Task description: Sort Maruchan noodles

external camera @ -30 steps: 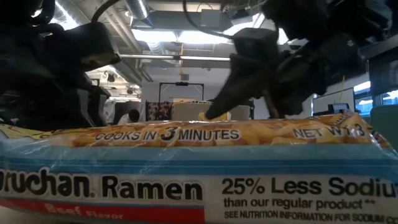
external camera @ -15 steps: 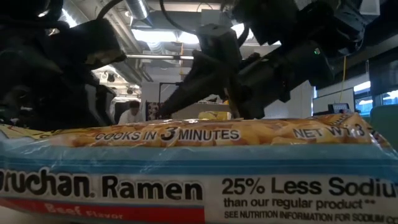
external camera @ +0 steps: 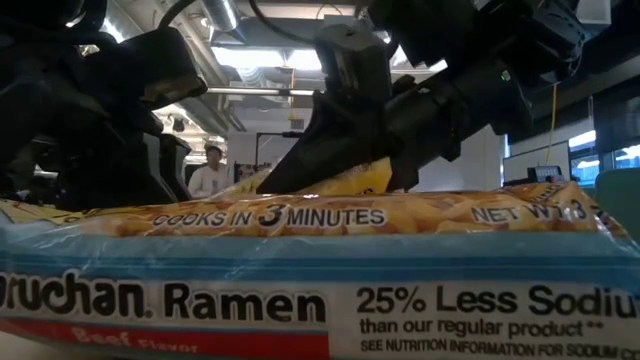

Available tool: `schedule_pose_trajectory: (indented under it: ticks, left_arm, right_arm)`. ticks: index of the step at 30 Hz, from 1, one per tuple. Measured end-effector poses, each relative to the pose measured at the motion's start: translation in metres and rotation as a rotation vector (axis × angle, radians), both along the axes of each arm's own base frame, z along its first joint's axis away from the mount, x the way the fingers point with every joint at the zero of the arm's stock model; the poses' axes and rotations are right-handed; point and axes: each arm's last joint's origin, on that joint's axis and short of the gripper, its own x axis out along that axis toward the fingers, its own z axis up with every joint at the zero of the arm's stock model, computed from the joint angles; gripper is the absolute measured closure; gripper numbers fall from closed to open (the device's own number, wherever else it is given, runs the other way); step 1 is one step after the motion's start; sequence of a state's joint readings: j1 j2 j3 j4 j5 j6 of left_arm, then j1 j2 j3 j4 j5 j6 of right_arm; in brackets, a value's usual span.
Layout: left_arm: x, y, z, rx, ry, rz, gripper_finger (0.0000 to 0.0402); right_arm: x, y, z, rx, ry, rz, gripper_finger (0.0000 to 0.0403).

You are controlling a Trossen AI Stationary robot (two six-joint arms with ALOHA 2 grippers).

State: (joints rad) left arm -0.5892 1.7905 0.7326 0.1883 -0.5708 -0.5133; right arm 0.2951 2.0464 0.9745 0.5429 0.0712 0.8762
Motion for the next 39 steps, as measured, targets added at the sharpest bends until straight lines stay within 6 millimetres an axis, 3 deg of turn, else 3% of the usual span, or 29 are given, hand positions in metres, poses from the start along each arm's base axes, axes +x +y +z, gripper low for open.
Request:
schedule_pose_trajectory:
  ticks: [4, 8, 16, 26, 33, 39]
  left_arm:
    - [0.0, -0.001, 0.0, -0.012, 0.003, -0.004, 0.0303]
    - [0.001, 0.0, 0.0, -0.023, 0.005, 0.002, 0.0303]
    - [0.002, 0.002, 0.0, -0.058, 0.012, 0.002, 0.0299]
    - [0.003, 0.004, 0.001, -0.058, -0.013, 0.049, 0.0217]
    - [0.005, 0.003, 0.002, -0.094, -0.012, 0.042, 0.0212]
    - [-0.007, 0.002, 0.031, -0.107, 0.0, -0.026, 0.0218]
  right_arm:
    - [0.001, 0.0, 0.002, -0.01, -0.02, 0.004, 0.0243]
    - [0.001, 0.0, 0.004, -0.013, -0.026, 0.006, 0.0269]
    - [0.001, 0.0, 0.004, -0.022, -0.03, 0.021, 0.0264]
    - [0.001, -0.001, 0.006, -0.059, -0.048, 0.019, 0.0264]
    - [0.0, -0.001, 0.014, -0.091, -0.057, 0.032, 0.0271]
    - [-0.003, -0.001, 0.028, -0.105, -0.069, 0.052, 0.0264]
